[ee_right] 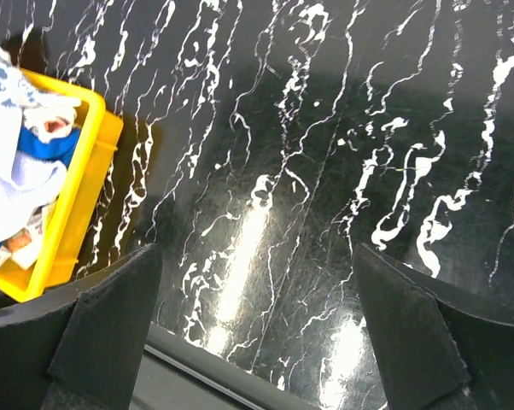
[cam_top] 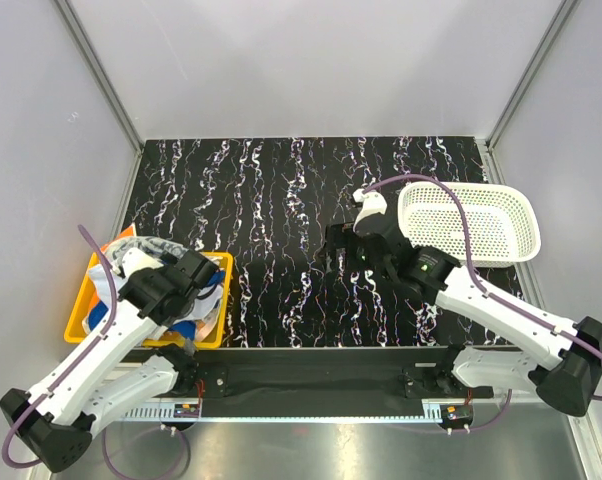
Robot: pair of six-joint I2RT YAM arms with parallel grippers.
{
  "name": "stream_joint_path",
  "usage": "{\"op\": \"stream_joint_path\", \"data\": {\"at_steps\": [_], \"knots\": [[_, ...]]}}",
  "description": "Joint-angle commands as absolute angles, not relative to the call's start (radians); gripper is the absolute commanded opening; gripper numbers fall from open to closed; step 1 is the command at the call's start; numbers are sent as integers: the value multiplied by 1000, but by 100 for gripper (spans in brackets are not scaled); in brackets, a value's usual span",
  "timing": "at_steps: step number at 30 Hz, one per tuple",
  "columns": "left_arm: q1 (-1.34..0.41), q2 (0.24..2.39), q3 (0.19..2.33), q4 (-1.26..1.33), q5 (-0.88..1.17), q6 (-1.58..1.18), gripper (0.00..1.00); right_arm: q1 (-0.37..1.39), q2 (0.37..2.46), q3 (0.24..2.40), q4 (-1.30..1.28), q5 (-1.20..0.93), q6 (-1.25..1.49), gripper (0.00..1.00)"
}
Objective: Fold and stack the towels
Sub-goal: Grab crumpled towel
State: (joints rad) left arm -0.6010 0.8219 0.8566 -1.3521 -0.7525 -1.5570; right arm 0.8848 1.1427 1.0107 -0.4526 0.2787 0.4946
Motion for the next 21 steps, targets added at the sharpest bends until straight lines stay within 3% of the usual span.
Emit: {"op": "stream_joint_path", "data": {"at_steps": [1,11,15,19,21], "knots": [[-595,813,835,-1532,-770,-1684,76,891,1155,1037,-400,238,465,100],[-594,828,759,-1477,-759,-1723,69,891,1180,1022,-382,235,431,100],[-594,845,756,-1460,-764,-1729,56,891,1192,1026,-373,230,414,100],[-594,864,749,-1453,-759,-1738,33,891,1201,1025,-371,239,394,100],[-594,864,747,-1448,-758,-1738,27,891,1203,1028,-370,245,379,100]]}}
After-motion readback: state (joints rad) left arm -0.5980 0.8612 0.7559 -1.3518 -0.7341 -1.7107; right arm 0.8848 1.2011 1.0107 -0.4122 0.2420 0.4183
